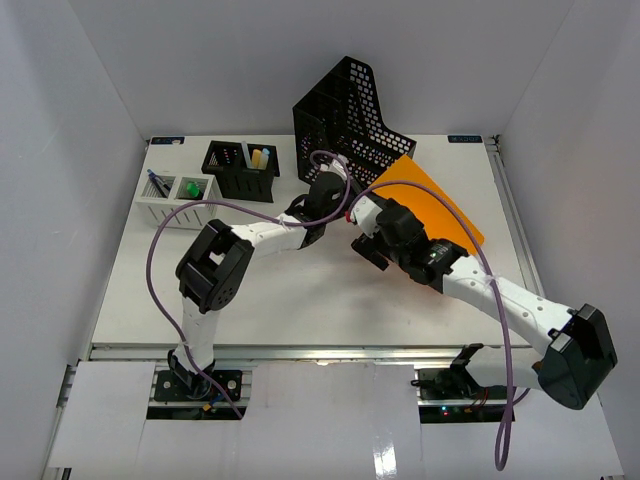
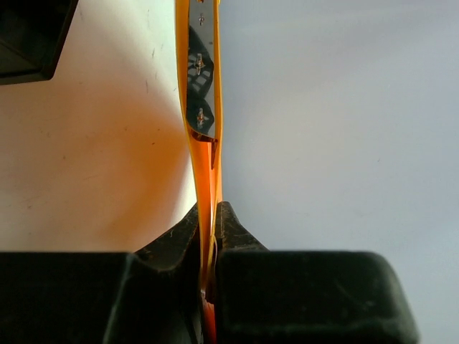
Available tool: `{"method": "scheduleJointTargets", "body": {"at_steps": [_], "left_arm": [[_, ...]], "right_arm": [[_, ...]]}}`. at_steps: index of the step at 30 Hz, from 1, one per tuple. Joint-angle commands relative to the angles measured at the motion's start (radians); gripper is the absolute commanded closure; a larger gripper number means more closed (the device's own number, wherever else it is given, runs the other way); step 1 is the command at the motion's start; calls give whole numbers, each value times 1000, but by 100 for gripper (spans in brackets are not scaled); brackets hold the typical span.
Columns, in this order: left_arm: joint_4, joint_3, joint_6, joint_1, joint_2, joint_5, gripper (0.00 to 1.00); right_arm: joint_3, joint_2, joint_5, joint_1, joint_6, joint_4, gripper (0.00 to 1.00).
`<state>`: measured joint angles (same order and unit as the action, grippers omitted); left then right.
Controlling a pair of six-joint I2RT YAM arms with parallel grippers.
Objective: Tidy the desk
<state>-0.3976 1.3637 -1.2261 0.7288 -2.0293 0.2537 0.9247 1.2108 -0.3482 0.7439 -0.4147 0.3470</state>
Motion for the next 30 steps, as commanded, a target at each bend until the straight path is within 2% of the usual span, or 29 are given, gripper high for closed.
{"method": "scheduleJointTargets", "body": {"at_steps": [1,5,9,13,16,26,29,30], "left_arm": [[48,74,-35,6,89,-26,100],[63,74,-37,6,104,-32,100],[66,74,-37,6,109,-33,100],[65,75,-41,6,118,-28,100],[62,62,-41,6,134,-31,100],[52,52,-47,6,164,-27,100],[48,48,-49,5,170,-26,100],[47,47,-50,6,170,-25,100]], "right_arm": [[-48,30,-351,55,-102,-239,7],[-82,49,-442,58,-205,-334,3],[-83,63,-452,55,-220,-331,17],[-96,78,-432,51,-199,-310,43],[-98,88,-428,48,-190,-304,54],[-107,108,-426,38,-182,-292,55],[-105,109,-431,34,-184,-293,58],[-104,110,-431,31,-185,-293,62]]}}
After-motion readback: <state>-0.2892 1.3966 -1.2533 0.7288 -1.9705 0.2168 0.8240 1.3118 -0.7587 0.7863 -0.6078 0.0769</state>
